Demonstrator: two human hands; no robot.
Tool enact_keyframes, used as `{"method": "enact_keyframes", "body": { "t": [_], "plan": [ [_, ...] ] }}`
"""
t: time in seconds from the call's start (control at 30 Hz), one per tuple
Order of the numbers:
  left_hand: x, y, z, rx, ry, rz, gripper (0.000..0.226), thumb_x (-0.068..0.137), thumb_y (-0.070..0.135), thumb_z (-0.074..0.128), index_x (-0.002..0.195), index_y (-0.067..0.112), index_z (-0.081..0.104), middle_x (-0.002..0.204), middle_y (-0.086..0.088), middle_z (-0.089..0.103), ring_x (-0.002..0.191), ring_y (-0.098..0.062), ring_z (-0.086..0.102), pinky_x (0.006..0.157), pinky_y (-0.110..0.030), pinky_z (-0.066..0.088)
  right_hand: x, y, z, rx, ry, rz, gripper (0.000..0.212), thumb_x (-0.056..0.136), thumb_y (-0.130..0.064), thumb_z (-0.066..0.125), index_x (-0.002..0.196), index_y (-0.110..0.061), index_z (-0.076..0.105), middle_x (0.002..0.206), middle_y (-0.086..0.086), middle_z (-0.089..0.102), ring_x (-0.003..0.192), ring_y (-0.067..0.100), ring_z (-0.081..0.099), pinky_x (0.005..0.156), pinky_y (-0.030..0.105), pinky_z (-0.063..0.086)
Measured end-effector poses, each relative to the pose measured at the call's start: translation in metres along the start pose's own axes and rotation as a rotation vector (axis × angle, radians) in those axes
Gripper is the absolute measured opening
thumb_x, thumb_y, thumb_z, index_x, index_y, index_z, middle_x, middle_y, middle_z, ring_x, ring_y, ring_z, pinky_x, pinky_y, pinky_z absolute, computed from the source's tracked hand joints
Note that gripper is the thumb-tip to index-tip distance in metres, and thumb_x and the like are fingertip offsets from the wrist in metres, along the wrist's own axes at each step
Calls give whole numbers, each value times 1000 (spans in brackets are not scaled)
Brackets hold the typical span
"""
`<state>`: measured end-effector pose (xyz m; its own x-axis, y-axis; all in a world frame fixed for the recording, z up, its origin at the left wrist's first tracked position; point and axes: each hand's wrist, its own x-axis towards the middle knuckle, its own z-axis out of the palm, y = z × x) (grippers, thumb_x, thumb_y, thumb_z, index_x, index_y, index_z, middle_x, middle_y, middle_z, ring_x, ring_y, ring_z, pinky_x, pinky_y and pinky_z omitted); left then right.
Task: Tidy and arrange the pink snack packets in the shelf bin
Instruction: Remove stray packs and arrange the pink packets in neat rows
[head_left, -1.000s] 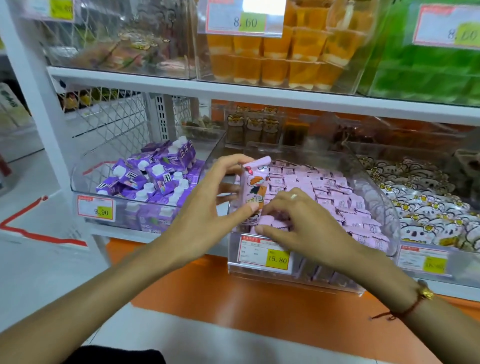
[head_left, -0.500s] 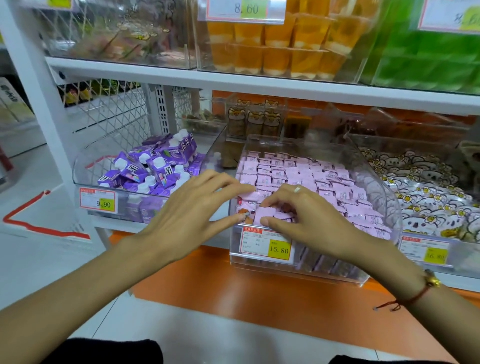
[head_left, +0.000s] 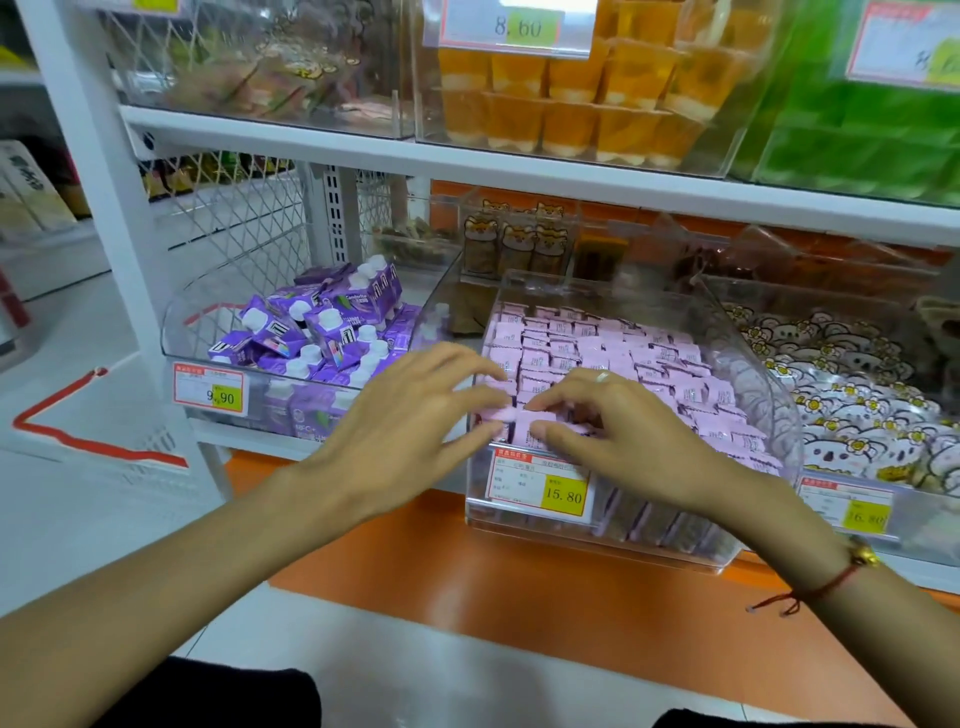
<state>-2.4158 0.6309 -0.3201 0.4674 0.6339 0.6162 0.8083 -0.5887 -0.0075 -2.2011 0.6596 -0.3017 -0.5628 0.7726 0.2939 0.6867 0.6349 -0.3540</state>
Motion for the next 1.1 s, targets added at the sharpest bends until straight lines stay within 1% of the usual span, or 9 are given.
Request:
{"method": "enact_keyframes", "body": {
  "t": [0.1, 0.2, 0.33, 0.47, 0.6, 0.73, 0.87, 1.0, 1.1],
  "plan": [
    [-8, 3, 3, -423, 158, -409, 37, 84, 34, 70, 119, 32, 58, 118, 19, 56, 110, 0, 49, 89, -21, 42, 13, -3, -5, 82, 86, 52, 14, 91, -32, 59, 96, -24, 70, 87, -9, 64, 72, 8, 57, 65, 28, 46],
    [-5, 7, 9, -671, 111, -651, 46, 83, 33, 70, 124, 32, 52, 119, 18, 56, 104, 1, 54, 80, -19, 48, 30, -8, -1, 92, 84, 66, 17, 88, -32, 63, 100, -23, 70, 87, -9, 61, 70, 2, 53, 64, 20, 42],
    [1, 10, 18, -849, 39, -676, 37, 86, 27, 67, 118, 40, 52, 119, 18, 59, 99, -1, 60, 83, -26, 53, 49, -8, 11, 1, -55, 54, 23, 85, -34, 66, 101, -18, 71, 88, -2, 57, 68, 4, 46, 64, 24, 38],
    [4, 5, 19, -941, 18, -692, 35, 85, 22, 69, 109, 41, 53, 115, 18, 59, 89, 5, 60, 71, -13, 51, 62, -2, 9, 100, -126, 90, 18, 79, -28, 73, 94, -18, 73, 77, -9, 59, 60, -5, 50, 57, 12, 37],
    [5, -6, 14, -891, -28, -711, 37, 82, 21, 72, 108, 37, 53, 112, 18, 59, 88, 8, 60, 73, -14, 51, 64, -4, 15, 124, -99, 107, 16, 78, -30, 74, 90, -20, 74, 75, -11, 60, 58, -5, 50, 57, 12, 36],
    [8, -5, 11, -803, -56, -722, 46, 81, 22, 73, 118, 35, 50, 116, 21, 56, 93, 5, 59, 88, -34, 52, 60, -15, 20, -74, 14, 5, 15, 90, -30, 59, 90, -21, 71, 89, -4, 62, 76, 12, 55, 66, 27, 40],
    [9, 0, 11, -757, -32, -710, 46, 81, 23, 71, 112, 42, 44, 112, 26, 54, 92, 3, 58, 88, -41, 51, 52, -18, 21, -270, 167, -110, 20, 99, -31, 42, 105, -22, 59, 95, 0, 65, 85, 26, 59, 62, 32, 37],
    [9, 0, 9, -776, -41, -677, 41, 82, 23, 71, 109, 42, 46, 116, 23, 56, 94, 2, 59, 88, -39, 51, 50, -26, 6, -9, 496, -121, 16, 99, -24, 47, 100, -16, 60, 85, -1, 66, 71, 17, 59, 61, 34, 46],
    [5, -7, 2, -753, 6, -679, 52, 84, 35, 69, 128, 39, 42, 127, 20, 52, 106, 4, 55, 89, -31, 50, 52, -27, -14, 248, 758, -42, 12, 98, -18, 49, 92, -17, 60, 78, -6, 61, 69, 8, 56, 57, 19, 45]
  ]
}}
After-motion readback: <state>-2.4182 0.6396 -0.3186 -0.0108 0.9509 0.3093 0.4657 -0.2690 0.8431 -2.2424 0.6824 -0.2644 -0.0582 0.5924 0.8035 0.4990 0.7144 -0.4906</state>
